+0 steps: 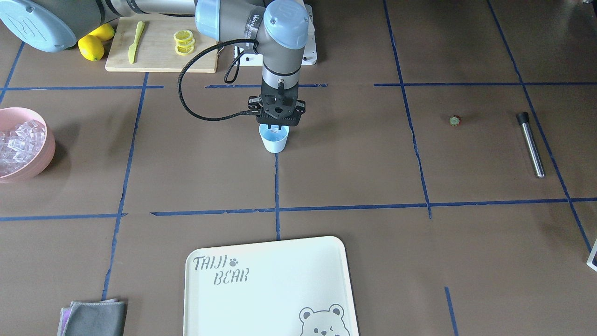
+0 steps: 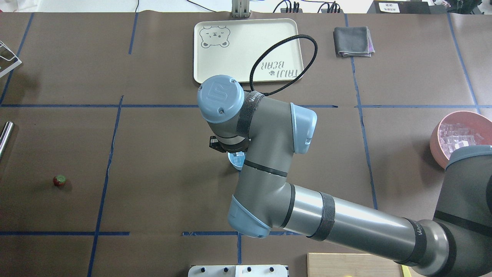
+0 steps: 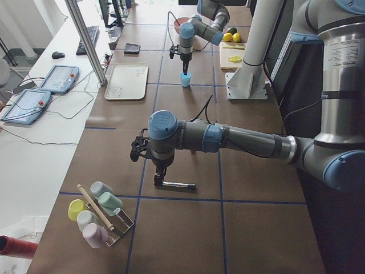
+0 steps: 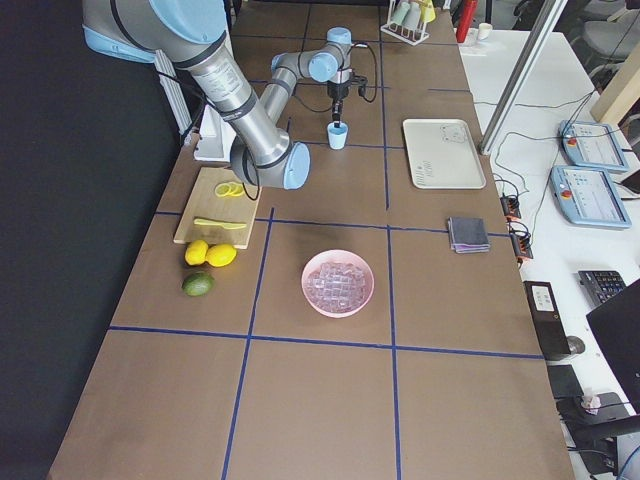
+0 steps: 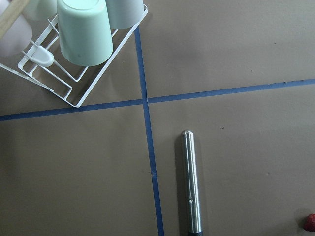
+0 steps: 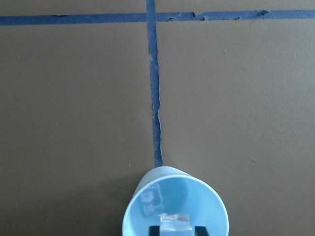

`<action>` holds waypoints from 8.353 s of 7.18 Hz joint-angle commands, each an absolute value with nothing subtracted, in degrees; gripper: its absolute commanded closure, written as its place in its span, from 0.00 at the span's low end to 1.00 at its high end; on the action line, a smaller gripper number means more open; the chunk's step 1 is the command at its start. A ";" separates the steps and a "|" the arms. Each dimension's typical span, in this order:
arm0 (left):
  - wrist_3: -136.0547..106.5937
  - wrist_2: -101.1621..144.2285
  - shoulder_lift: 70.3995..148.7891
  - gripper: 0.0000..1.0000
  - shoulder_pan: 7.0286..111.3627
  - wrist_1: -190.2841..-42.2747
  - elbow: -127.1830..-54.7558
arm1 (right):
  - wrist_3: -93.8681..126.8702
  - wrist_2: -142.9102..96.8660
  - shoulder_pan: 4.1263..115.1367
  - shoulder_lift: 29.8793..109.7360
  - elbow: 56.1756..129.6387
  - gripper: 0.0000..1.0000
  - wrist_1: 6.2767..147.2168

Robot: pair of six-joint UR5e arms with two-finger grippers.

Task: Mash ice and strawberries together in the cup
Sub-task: 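Open the right gripper to drop the ice cube into the cup, then move the right gripper back to the pink bowl, then lower the right gripper into the bowl and grasp a third ice cube, then carry the ice cube with the right gripper over the cup, then open the right gripper to drop the ice cube into the cup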

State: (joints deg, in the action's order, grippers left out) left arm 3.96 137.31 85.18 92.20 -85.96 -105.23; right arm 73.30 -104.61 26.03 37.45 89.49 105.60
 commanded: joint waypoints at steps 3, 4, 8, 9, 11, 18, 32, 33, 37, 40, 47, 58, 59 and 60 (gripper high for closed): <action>3.96 137.29 85.17 0.00 92.20 -85.96 -105.29 | 73.30 -104.59 26.02 37.44 89.82 0.23 105.82; 3.96 137.37 85.17 0.00 92.20 -85.96 -105.38 | 73.30 -104.59 26.10 37.44 89.91 0.22 105.82; 3.96 137.29 85.25 0.00 92.20 -85.96 -105.38 | 73.30 -104.59 28.37 38.92 102.24 0.01 113.16; 3.96 137.29 85.25 0.00 92.20 -85.96 -105.38 | 73.13 -104.68 30.74 44.33 112.22 0.01 115.20; 3.96 137.29 85.25 0.00 92.20 -85.96 -105.55 | 65.80 -107.29 39.59 56.55 124.15 0.01 114.79; 3.87 137.29 85.17 0.00 92.29 -85.96 -106.96 | 34.44 -123.20 64.29 96.92 126.59 0.01 89.39; 2.72 137.37 84.46 0.00 92.20 -85.96 -108.46 | 35.60 -125.95 61.88 100.28 100.99 0.25 62.84; 2.64 137.37 84.46 0.00 92.28 -85.96 -108.46 | 35.51 -125.95 61.96 100.28 100.99 0.25 62.93; 2.64 137.37 84.29 0.00 92.29 -85.96 -108.90 | 35.77 -125.95 61.61 100.28 100.11 0.31 62.93; 2.64 137.37 84.20 0.00 92.29 -85.96 -108.98 | 35.95 -125.95 61.52 100.20 100.28 0.99 62.84; 2.64 137.37 84.20 0.00 92.29 -85.87 -108.90 | 37.43 -131.05 62.35 86.50 121.36 1.00 94.10; 2.64 137.29 84.11 0.00 92.20 -85.87 -107.75 | 75.15 -105.65 26.01 38.59 92.73 0.98 104.86; 2.64 137.29 84.11 0.00 92.20 -85.87 -107.75 | 75.06 -105.64 26.02 38.58 92.12 0.98 103.72; 2.64 137.29 84.11 0.00 92.20 -85.87 -107.75 | 74.97 -105.12 26.02 38.58 91.67 0.97 103.36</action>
